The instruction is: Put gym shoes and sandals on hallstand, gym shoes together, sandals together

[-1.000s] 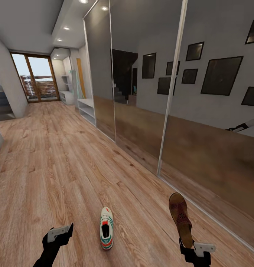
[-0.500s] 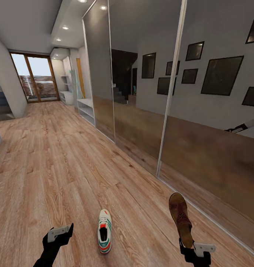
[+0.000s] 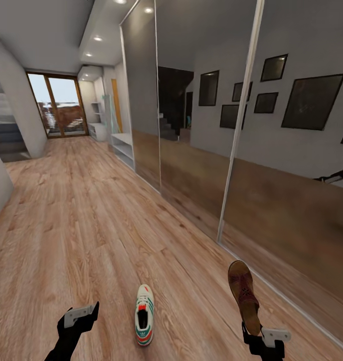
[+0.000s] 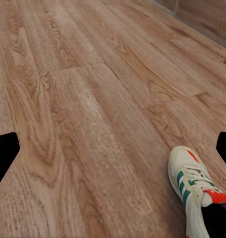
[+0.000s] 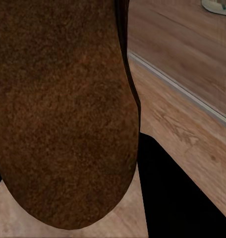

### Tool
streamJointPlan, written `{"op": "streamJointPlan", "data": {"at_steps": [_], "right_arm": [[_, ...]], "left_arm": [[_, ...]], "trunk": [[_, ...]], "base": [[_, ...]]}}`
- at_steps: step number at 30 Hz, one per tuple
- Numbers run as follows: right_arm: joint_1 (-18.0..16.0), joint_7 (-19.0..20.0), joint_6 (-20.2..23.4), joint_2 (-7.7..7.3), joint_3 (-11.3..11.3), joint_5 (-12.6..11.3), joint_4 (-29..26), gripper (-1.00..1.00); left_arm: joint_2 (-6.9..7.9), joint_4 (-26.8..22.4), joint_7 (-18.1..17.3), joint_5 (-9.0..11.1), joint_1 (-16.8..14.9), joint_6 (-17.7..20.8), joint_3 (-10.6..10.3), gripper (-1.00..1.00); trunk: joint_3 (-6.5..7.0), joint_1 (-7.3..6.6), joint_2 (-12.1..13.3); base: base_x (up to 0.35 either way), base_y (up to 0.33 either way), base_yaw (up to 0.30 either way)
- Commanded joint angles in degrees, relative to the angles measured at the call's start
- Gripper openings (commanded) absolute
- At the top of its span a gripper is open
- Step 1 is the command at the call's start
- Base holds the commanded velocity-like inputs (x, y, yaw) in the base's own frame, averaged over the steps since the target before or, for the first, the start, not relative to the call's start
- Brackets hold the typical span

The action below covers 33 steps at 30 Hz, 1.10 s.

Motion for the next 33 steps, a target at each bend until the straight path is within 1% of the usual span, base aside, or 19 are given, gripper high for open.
{"op": "streamJointPlan", "data": {"at_steps": [1,10,12,17,33], "right_arm": [[0.0,0.4,-0.2,0.04,-0.5,0.3,0.0,-1.00],[0.0,0.4,-0.2,0.02,-0.6,0.3,0.0,-1.00],[0.0,0.4,-0.2,0.07,-0.5,0.3,0.0,-1.00],[0.0,0.3,-0.1,0.10,-0.5,0.3,0.0,-1.00],[0.0,0.3,-0.2,0.10,-0.5,0.3,-0.1,-1.00]], "left_arm": [[-0.06,0.0,-0.4,-0.6,-0.1,-0.2,0.5,1.00],[-0.06,0.0,-0.4,-0.6,-0.1,-0.2,0.5,1.00],[-0.06,0.0,-0.4,-0.6,-0.1,-0.2,0.5,1.00],[-0.06,0.0,-0.4,-0.6,-0.1,-0.2,0.5,1.00],[-0.08,0.0,-0.4,-0.6,-0.1,-0.2,0.5,1.00]], "trunk": [[-0.05,0.01,0.0],[-0.05,0.01,0.0],[-0.05,0.01,0.0],[-0.05,0.01,0.0],[-0.05,0.01,0.0]], "base": [[0.198,-0.138,0.254],[0.224,-0.162,0.265],[0.227,-0.160,0.138],[0.116,-0.065,0.038],[0.003,-0.002,0.001]]}}
